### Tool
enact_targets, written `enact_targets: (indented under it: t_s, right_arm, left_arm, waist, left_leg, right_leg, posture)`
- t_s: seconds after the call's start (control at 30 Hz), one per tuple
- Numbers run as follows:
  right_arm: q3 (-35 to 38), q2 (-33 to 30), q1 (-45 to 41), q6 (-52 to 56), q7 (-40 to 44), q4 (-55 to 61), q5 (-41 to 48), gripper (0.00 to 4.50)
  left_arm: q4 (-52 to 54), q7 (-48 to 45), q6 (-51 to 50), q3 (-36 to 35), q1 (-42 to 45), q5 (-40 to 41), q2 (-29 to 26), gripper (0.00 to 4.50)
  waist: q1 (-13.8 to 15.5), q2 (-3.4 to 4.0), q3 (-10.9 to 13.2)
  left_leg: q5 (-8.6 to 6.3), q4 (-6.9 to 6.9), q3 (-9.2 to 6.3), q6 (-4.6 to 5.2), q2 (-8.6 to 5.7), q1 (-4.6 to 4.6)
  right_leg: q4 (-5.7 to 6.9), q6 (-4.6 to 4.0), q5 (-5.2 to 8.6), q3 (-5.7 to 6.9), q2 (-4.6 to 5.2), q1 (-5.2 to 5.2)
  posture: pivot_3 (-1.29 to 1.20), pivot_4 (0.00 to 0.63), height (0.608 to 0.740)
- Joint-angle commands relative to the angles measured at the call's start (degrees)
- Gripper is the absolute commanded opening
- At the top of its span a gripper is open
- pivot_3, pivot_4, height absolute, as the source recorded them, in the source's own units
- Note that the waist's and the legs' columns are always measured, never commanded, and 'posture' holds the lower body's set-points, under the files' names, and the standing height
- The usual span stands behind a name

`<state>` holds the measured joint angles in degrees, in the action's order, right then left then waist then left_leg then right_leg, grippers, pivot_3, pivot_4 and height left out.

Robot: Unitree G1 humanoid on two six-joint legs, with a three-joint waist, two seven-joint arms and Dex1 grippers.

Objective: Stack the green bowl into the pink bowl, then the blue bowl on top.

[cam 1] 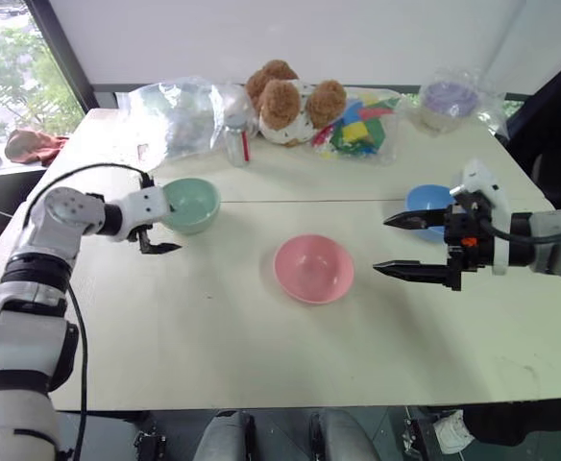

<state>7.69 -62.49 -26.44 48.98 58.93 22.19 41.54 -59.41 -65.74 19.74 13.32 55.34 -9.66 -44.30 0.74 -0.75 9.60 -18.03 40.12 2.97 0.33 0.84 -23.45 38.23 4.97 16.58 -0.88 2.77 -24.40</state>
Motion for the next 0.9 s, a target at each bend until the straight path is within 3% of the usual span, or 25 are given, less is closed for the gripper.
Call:
enact_targets:
  t_s: [0.03,0.1,0.27,0.3,0.57,0.7,0.9]
  right_arm:
    - [2.3,-0.8,0.0,-0.5,0.0,1.1,-0.1,4.50]
    - [2.4,-1.0,0.2,-0.6,-0.2,1.1,-0.3,4.50]
    - [3.5,-1.5,1.1,-0.4,-0.3,1.4,-0.4,4.50]
    - [3.7,-1.6,1.2,-0.4,-0.4,1.5,-0.4,4.50]
    - [6.5,-3.2,3.5,-0.7,-0.6,1.0,-1.3,4.50]
    - [8.1,-3.4,4.6,0.4,-1.7,2.6,-0.7,4.50]
    - [10.2,-3.1,6.2,2.4,-3.5,5.2,0.4,4.50]
  left_arm:
    - [-4.0,2.5,2.5,0.2,3.0,-2.1,0.9,3.79]
    - [-5.6,2.6,3.4,0.1,3.9,-2.4,1.6,2.99]
    - [-5.4,-2.4,5.3,-1.2,7.9,-0.4,3.1,0.28]
    - [-4.9,-3.8,5.6,-1.4,8.8,0.1,3.4,0.07]
    - [9.6,-25.7,2.3,-0.2,15.0,11.6,13.3,0.07]
    - [24.0,-26.8,-3.0,10.6,13.5,22.3,14.7,0.07]
    - [31.9,-26.8,-3.8,22.1,12.2,27.9,12.4,0.07]
  waist:
    - [0.0,-0.01,0.0]
    - [0.0,-0.01,0.0]
    - [0.0,-0.01,0.0]
    - [0.0,-0.02,0.0]
    - [0.0,-0.03,0.0]
    - [-0.6,-0.02,0.0]
    - [-1.6,0.00,0.0]
  left_leg:
    - [0.00,0.00,0.00,0.00,-0.01,0.00]
    - [0.00,0.00,0.01,0.00,-0.01,0.00]
    - [0.00,0.00,0.01,0.00,0.00,0.00]
    - [0.00,0.00,0.01,0.00,0.00,0.00]
    - [0.00,0.05,0.03,0.00,-0.06,-0.05]
    - [0.00,0.00,0.02,-0.01,0.01,-0.03]
    - [0.02,0.00,0.01,-0.04,0.06,0.08]
  right_leg:
    - [0.00,0.00,0.00,0.00,0.00,0.00]
    - [0.01,0.01,0.00,0.00,0.00,0.00]
    - [0.02,0.01,-0.01,0.00,0.00,-0.01]
    - [0.02,0.01,-0.01,0.01,0.00,-0.02]
    - [-0.02,0.02,-0.01,0.00,0.02,0.01]
    - [0.00,0.03,-0.02,-0.14,-0.03,-0.04]
    - [0.16,0.02,-0.02,-0.29,-0.05,-0.04]
  posture:
    - [0.00,0.150,0.740]
    - [0.00,0.150,0.740]
    - [0.00,0.150,0.740]
    - [0.00,0.150,0.740]
    - [0.00,0.150,0.740]
    - [0.00,0.150,0.740]
    - [0.00,0.150,0.740]
